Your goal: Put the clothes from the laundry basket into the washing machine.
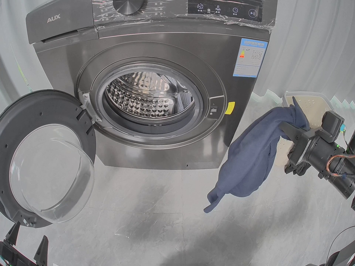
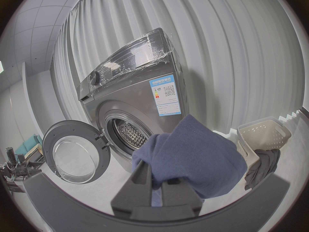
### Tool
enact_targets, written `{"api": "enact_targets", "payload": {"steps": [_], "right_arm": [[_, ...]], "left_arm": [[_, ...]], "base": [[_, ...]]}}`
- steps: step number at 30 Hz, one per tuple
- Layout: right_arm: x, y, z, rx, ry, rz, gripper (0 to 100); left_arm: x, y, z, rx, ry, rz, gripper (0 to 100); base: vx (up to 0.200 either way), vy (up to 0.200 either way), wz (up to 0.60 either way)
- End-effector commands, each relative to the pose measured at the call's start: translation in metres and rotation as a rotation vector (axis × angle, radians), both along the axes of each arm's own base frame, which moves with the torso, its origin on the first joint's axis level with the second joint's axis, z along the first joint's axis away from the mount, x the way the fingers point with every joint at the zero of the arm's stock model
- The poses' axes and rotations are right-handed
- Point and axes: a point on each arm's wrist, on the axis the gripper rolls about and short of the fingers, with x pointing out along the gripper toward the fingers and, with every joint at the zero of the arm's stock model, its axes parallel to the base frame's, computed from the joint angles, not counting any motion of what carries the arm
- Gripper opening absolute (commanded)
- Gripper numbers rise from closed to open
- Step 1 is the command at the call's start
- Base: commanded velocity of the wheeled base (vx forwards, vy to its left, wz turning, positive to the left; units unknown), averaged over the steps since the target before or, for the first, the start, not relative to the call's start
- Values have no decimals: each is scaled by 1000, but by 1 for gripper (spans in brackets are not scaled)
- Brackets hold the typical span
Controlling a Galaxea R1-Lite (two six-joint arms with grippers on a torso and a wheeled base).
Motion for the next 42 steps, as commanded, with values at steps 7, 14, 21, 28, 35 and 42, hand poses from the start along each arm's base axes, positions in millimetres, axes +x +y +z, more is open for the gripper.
{"api": "enact_targets", "payload": {"steps": [7,14,21,28,35,42], "right_arm": [[0,0,-1,-1,1,1,0],[0,0,-1,-1,1,1,0],[0,0,0,0,0,1,0],[1,1,-2,-3,4,1,0],[3,2,-3,-5,10,1,0],[4,3,-4,-6,14,0,0]], "left_arm": [[0,0,-4,-1,3,0,100],[0,0,-4,-1,3,0,100],[0,0,-4,-1,1,0,100],[0,0,-4,-1,1,1,100],[0,0,-5,-2,3,1,100],[0,0,-4,-1,1,1,100]], "base": [[0,171,0],[0,200,0],[0,57,0],[0,0,0],[0,0,0],[0,0,0]]}}
